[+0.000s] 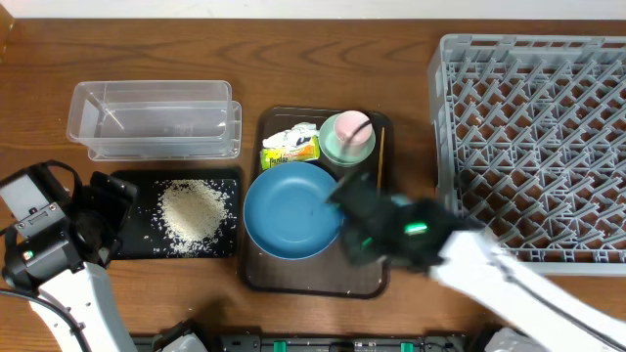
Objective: Sort waste into correct bins and load items into the dishwasher rack
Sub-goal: 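Carry the light-blue small bowl into the dish rack and release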
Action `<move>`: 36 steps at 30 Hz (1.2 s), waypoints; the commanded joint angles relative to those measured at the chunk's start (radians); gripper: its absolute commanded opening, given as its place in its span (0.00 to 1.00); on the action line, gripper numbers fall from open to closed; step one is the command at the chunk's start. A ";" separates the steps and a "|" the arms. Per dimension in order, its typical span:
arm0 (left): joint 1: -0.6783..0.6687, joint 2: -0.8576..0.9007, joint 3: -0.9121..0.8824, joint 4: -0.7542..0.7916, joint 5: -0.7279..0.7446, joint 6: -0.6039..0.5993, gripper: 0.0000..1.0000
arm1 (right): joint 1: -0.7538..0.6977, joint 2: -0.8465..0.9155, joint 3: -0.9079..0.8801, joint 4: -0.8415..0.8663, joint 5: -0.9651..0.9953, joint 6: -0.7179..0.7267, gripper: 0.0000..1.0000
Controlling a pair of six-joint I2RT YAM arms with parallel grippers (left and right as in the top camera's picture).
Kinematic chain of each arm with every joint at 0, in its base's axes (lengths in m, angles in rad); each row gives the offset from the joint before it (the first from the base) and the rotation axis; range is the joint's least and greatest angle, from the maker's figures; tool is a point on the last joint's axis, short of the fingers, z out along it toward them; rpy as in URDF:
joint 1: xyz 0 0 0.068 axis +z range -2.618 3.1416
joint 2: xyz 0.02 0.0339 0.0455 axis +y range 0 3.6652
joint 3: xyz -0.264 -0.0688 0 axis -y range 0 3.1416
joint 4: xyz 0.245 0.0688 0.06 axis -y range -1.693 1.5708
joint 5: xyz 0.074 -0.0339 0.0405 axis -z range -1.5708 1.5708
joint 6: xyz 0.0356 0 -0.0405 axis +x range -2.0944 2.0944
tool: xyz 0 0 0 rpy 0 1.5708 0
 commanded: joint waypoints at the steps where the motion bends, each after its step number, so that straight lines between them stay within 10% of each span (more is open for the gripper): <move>1: 0.003 0.004 0.023 0.001 -0.016 -0.002 0.95 | -0.192 -0.128 0.028 0.035 -0.009 -0.160 0.01; 17: 0.003 0.004 0.023 0.001 -0.016 -0.002 0.95 | -1.176 0.009 0.023 0.576 -0.939 -0.402 0.01; 22: 0.003 0.004 0.023 0.002 -0.016 -0.002 0.95 | -1.267 0.195 0.023 0.905 -1.262 -0.356 0.01; 36: 0.003 0.004 0.023 0.001 -0.016 -0.002 0.96 | -1.332 0.548 0.023 1.271 -1.284 -0.102 0.01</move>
